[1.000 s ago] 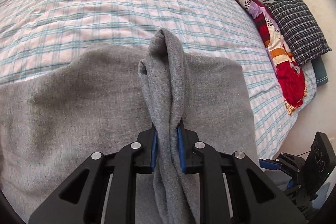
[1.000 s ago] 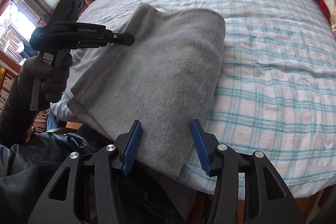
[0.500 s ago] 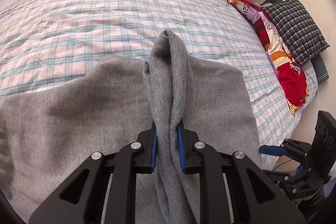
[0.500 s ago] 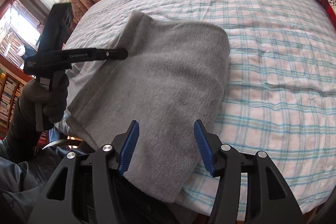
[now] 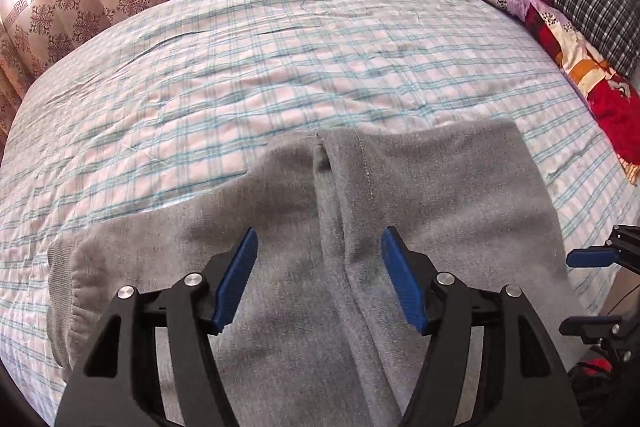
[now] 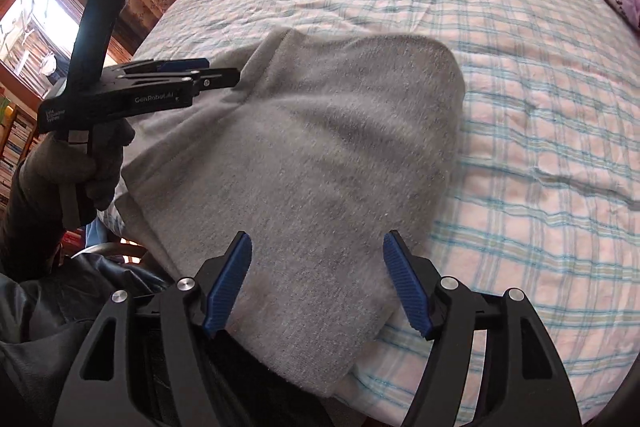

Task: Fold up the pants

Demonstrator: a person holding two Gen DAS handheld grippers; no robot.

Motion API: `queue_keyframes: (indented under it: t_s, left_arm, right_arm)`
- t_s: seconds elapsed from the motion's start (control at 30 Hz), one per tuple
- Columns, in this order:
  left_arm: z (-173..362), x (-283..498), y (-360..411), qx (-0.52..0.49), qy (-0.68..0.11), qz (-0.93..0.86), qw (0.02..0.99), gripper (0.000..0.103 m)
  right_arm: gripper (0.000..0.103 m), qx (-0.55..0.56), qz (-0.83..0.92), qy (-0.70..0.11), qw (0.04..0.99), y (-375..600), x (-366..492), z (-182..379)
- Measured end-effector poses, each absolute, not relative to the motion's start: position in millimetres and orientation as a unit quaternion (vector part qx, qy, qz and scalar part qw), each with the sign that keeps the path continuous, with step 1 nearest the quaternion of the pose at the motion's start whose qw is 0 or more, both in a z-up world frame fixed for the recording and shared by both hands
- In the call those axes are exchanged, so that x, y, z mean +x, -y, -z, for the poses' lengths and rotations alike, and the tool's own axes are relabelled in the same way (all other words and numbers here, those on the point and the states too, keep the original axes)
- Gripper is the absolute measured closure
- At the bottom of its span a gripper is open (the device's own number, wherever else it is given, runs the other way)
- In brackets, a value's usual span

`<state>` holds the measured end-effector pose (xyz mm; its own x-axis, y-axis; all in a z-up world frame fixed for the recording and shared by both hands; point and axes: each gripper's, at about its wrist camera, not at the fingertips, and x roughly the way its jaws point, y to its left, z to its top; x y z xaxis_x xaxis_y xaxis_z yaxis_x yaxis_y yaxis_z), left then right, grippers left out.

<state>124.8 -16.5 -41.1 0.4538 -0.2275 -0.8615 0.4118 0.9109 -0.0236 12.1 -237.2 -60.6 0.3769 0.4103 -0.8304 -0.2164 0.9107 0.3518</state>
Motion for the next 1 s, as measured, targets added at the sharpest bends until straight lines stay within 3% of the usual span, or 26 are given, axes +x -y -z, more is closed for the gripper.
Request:
queue_keyframes:
  t_s: [0.17, 0.37, 0.6, 0.67, 0.8, 1.0]
  left_arm:
    - [24, 115, 26, 0.037, -0.494, 0.243, 0.834, 0.037]
    - [44, 92, 63, 0.032, -0.524, 0.293, 0.799, 0.037]
    - [75, 83, 61, 0.06, -0.539, 0.287, 0.79, 0.037]
    - [77, 79, 61, 0.074, -0.531, 0.291, 0.792, 0.037]
    - [82, 76, 63, 0.086, -0.525, 0.295, 0.794, 0.037]
    - [82, 76, 61, 0.084, -0.522, 0.299, 0.794, 0.037]
  right_arm:
    - [0.034, 0.164, -0.189, -0.484, 0.839, 281, 51, 39]
    - [0.034, 0.209, -0.22, -0.462, 0.834, 292, 117, 34]
    - [0.034, 0.224, -0.26, -0.515, 0.785, 262, 163, 69]
    - [0.04, 0.203, -0.239, -0.531, 0.787, 257, 166, 81]
    - [0.061, 0.19, -0.177, -0.546, 0.797, 268, 176, 107]
    - [0.06, 0.199, -0.149, -0.547, 0.799, 276, 174, 119]
